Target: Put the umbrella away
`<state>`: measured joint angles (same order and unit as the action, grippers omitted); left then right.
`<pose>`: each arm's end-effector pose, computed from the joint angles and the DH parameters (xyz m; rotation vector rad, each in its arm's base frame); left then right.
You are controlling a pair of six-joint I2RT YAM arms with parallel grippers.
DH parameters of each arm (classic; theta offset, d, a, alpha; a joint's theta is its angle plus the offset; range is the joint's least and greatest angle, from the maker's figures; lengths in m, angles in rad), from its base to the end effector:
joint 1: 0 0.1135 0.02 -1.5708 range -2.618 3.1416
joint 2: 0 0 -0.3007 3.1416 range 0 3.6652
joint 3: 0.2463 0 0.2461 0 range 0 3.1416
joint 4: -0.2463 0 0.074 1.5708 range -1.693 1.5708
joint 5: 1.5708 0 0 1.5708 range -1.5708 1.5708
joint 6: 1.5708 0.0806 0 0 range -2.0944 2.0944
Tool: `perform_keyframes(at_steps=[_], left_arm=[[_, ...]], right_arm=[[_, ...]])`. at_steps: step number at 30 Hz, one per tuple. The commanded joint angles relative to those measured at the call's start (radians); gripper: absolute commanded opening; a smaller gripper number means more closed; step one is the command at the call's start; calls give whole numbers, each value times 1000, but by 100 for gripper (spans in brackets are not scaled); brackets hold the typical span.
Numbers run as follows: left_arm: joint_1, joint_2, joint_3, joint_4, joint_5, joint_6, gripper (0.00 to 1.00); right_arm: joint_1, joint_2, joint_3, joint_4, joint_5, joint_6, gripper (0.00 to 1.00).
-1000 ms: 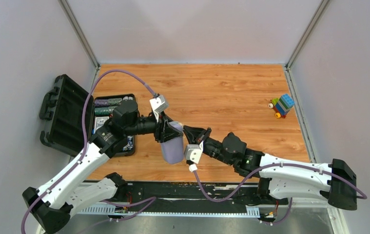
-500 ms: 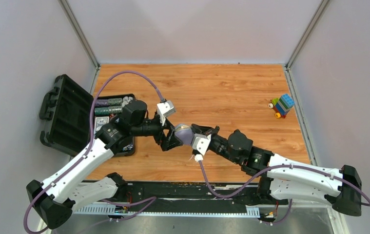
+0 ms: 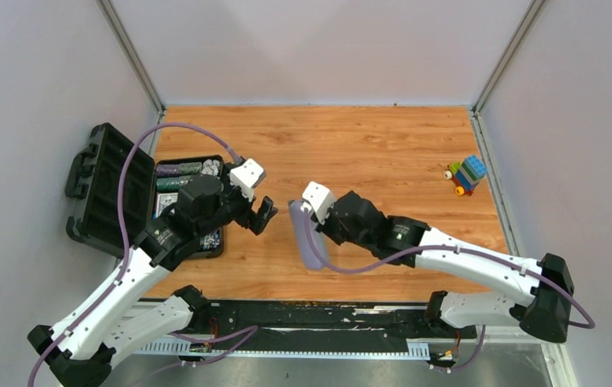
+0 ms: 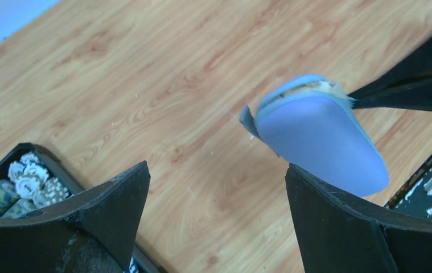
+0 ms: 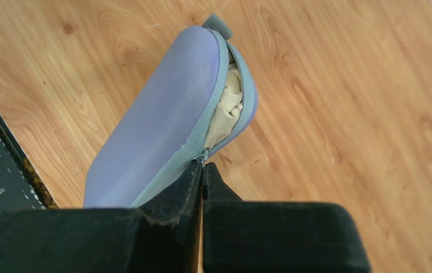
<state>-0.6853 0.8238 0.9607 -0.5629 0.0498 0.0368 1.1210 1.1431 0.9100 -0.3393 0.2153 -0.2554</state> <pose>0.1404 -0.1200 0.3623 0.7463 1.8843 -0.4639 0.1328 0.2354 0.3076 -1.2603 1.7310 0.2791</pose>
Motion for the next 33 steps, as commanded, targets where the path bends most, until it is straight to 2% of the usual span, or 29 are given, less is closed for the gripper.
perform_keyframes(at_steps=[1, 4, 7, 11, 16, 19, 22, 26, 29, 33], left_arm=[[-4, -90, -113, 206, 26, -42, 94], [-47, -142, -247, 392, 85, -102, 95], [-160, -145, -341, 544, 10, -101, 98], [-270, -93, -401, 662, -106, -40, 100], [-319, -47, -515, 875, -191, 126, 100], [-319, 1, -537, 908, -191, 164, 100], [-321, 29, -538, 908, -163, 112, 100], [-331, 14, -588, 991, -183, 41, 100], [-338, 42, -573, 971, -205, 43, 100], [-346, 94, -577, 1054, -228, 53, 100]], right_arm=[[-84, 76, 195, -162, -1, 299, 0], [-124, 129, 250, -227, -24, 405, 0], [-151, 156, 285, -248, -64, 475, 0], [-160, 195, 323, -257, -116, 554, 0], [-160, 201, 320, -215, -178, 612, 0], [-161, 179, 301, -182, -183, 655, 0], [-162, 149, 263, -124, -174, 701, 0], [-162, 113, 214, -62, -167, 763, 0], [-162, 90, 181, -31, -161, 800, 0], [-161, 60, 151, 8, -150, 836, 0]])
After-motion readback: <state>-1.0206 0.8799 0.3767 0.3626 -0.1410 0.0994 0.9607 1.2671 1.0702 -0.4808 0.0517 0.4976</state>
